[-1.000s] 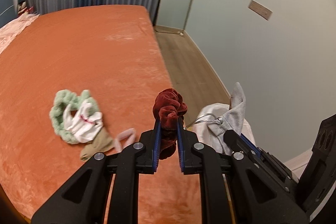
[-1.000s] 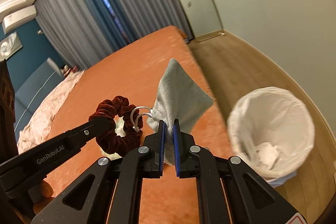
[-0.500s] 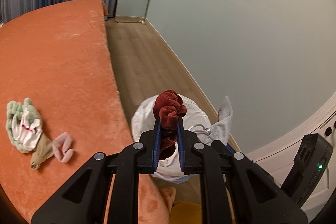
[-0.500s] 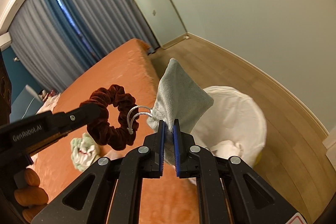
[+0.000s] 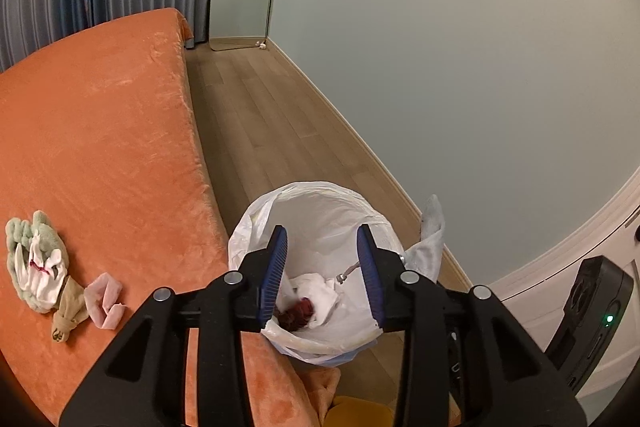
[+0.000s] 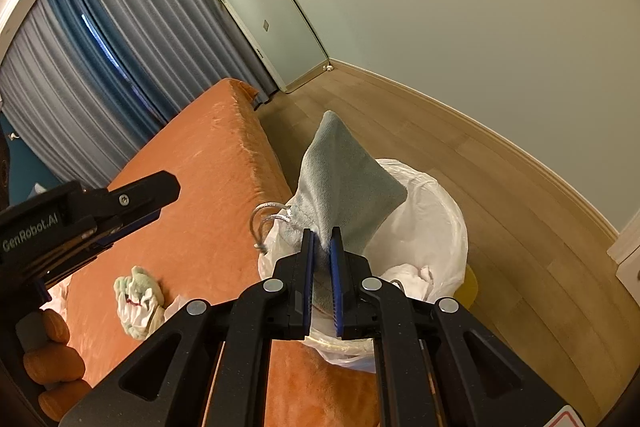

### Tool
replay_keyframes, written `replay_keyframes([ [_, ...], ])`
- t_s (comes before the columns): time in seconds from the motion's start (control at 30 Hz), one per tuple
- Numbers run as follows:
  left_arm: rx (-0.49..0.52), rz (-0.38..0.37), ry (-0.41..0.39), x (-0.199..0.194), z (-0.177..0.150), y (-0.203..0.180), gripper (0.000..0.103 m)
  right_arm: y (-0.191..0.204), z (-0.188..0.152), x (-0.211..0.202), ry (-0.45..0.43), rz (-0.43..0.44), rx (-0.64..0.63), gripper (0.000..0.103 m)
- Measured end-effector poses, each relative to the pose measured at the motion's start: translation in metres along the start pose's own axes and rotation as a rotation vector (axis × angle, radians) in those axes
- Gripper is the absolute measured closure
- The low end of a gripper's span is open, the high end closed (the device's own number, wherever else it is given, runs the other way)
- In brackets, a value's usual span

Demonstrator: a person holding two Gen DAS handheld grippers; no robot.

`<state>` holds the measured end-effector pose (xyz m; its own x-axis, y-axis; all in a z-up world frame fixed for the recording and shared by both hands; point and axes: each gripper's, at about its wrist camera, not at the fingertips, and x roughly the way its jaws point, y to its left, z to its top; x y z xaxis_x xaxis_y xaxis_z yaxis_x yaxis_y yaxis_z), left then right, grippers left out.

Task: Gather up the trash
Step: 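Open both grippers to drop the scrunchie and pouch into the bin, then move both open grippers back over the remaining items on the bed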

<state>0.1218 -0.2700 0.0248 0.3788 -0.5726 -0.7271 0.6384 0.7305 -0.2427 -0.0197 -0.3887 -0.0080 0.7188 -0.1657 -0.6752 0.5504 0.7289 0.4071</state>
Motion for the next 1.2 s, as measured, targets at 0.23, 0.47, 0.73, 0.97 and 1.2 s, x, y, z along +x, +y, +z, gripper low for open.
replay_keyframes([
  [0.23, -0.015, 0.044, -0.004, -0.002, -0.001, 0.015, 0.068, 0.007, 0.001, 0.005, 0.004, 0.012, -0.017, 0.095],
  [0.47, -0.036, 0.067, -0.012, -0.007, -0.001, 0.028, 0.068, 0.014, 0.001, 0.008, 0.009, 0.016, -0.034, 0.094],
  [0.73, -0.066, 0.088, -0.015, -0.012, 0.000, 0.043, 0.068, 0.023, 0.002, 0.008, 0.000, 0.001, -0.066, 0.072],
  [0.97, -0.093, 0.100, -0.023, -0.020, -0.004, 0.057, 0.068, 0.034, 0.000, 0.003, -0.009, 0.002, -0.087, 0.065],
  [1.2, -0.115, 0.112, -0.040, -0.036, -0.010, 0.071, 0.066, 0.050, -0.007, -0.006, -0.009, 0.012, -0.121, 0.059],
])
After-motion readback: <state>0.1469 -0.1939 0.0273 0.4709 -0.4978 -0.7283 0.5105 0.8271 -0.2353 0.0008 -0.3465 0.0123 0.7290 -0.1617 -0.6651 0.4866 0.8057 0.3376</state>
